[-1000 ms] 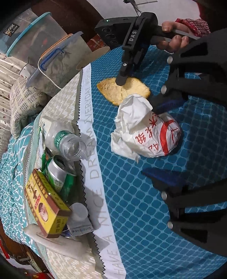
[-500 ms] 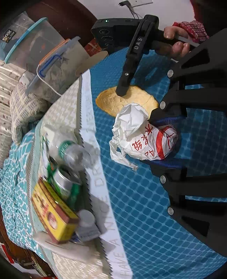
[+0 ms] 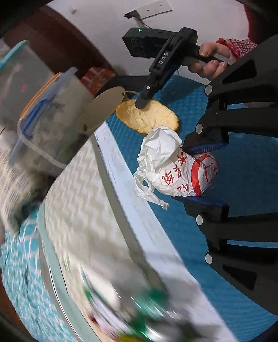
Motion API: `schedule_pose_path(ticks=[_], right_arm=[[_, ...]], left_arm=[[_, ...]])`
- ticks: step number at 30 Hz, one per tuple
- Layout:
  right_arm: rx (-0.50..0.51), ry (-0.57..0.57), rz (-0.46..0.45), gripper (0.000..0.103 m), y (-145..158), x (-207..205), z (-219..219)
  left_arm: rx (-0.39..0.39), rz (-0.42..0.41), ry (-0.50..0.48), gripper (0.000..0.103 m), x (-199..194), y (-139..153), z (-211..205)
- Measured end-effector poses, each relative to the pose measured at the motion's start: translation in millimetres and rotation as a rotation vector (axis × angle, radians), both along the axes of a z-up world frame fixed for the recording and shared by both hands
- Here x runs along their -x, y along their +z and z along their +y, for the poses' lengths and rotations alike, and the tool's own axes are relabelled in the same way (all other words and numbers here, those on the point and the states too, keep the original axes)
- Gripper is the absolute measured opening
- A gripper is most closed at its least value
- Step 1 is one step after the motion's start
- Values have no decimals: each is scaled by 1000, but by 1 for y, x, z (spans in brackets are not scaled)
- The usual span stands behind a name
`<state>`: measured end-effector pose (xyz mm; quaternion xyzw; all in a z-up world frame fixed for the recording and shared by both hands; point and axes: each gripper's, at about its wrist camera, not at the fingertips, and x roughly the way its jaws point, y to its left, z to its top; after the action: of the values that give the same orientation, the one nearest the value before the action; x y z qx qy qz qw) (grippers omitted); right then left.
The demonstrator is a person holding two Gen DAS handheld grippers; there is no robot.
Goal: Collect trash
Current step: 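Carry the bag and crust over the beige bin and open both tools, then move both tools back over the remaining trash on the bed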
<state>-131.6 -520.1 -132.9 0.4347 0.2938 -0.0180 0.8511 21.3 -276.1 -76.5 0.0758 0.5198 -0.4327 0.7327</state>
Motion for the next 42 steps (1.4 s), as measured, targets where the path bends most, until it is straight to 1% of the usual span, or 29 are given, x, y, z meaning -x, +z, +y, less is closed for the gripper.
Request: schedule_pose_path(ticks=[5,7,9,12,13,14,15,16,17,18,19,21,22,25,27,29,30,33,35,38,42], right_arm=[[54,-184,-10,11,7,24,-76],[67,-243,-11,11,8,31,-101],[89,-305,-4,11,9,33,-128],[100,-359,13,11,7,34,-157],[106,-373,20,14,6,31,-165],[113,-385,28,15,4,30,-171],[118,-398,49,16,2,25,-177],[112,-402,65,21,-2,21,-183],[93,-403,67,45,-6,20,-187],[56,-427,63,67,-10,22,-193],[48,-456,47,90,-10,24,-192],[80,-489,15,85,-2,27,-185],[100,-487,7,80,3,30,-181],[122,-506,-44,79,19,44,-165],[140,-520,-62,79,29,49,-148],[156,-523,-73,79,35,51,-129],[165,-515,-80,79,38,50,-113],[181,-493,-81,83,41,43,-80],[198,-455,-79,88,45,36,-52],[233,-371,-75,93,52,18,-10],[244,-254,-58,93,55,-5,40]], left_arm=[[-8,10,-124,32,-8,3,-100],[-7,-2,-163,32,-10,8,-136],[-6,-31,-197,33,-10,14,-174],[5,-83,-228,35,-11,21,-227],[11,-100,-231,36,-11,23,-245],[17,-114,-229,40,-12,24,-259],[19,-125,-227,52,-13,23,-271],[16,-144,-222,60,-13,21,-287],[9,-159,-215,76,-13,19,-292],[0,-184,-202,77,-11,17,-300],[-5,-192,-203,78,-11,17,-301],[-12,-196,-212,77,-11,17,-304],[6,-195,-210,77,-10,21,-298],[65,-231,-195,77,-6,37,-264],[96,-277,-175,77,-2,48,-236],[124,-337,-154,78,3,57,-197],[126,-365,-138,78,6,60,-181],[111,-452,-76,78,9,65,-126],[86,-494,-10,78,13,68,-89],[62,-513,88,78,11,69,-37],[9,-546,214,78,9,67,24]])
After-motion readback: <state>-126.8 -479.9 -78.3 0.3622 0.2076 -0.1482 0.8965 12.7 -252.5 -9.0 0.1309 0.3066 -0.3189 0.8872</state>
